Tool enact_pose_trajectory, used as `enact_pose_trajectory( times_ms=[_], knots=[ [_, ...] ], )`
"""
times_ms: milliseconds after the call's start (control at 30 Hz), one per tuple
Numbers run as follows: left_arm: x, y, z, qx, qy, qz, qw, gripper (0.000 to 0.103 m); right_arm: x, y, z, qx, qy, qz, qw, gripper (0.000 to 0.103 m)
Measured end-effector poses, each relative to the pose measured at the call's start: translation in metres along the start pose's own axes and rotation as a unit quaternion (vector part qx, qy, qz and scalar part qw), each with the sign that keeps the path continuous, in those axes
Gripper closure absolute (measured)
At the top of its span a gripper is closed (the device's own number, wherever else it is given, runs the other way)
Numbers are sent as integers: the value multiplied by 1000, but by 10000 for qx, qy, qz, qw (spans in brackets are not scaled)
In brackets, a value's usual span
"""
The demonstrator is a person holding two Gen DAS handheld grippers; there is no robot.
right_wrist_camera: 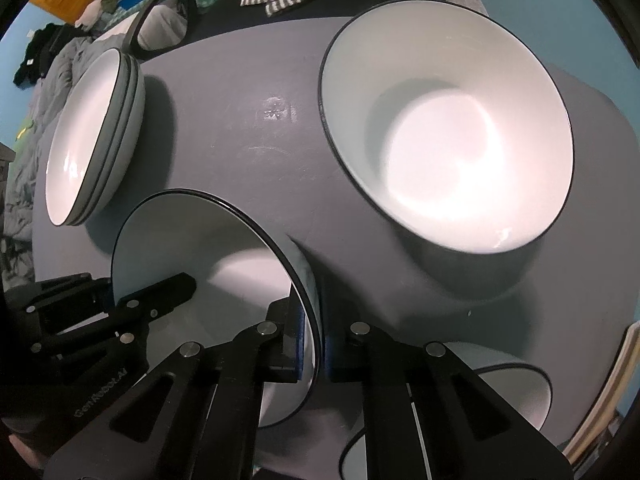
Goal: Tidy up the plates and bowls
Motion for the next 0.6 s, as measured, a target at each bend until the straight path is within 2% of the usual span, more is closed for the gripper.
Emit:
enact_pose_trajectory(
  times_ms=[300, 400, 600],
  knots=[
    [-14, 13, -7, 41, -24, -93, 9999, 96, 14, 9, -8, -1, -185, -106, 9998, 96],
    [-23, 23, 2, 42, -102, -154, 9998, 96, 14, 17, -17, -15, -272, -143, 9995, 96],
    [-33, 35, -19, 75, -322, -285, 9990, 96, 15, 41, -21, 77, -300, -275, 9991, 97]
  ],
)
Point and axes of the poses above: each gripper's, at about its wrist camera, not at the fingertips, and y roughly against the way its jaws point, z to its left, x to its underside, the point moved 4 cm from there along -y, roughly the way its jaws point, and after that the axes turned 15 degrees about x, right-handed, at the moved point
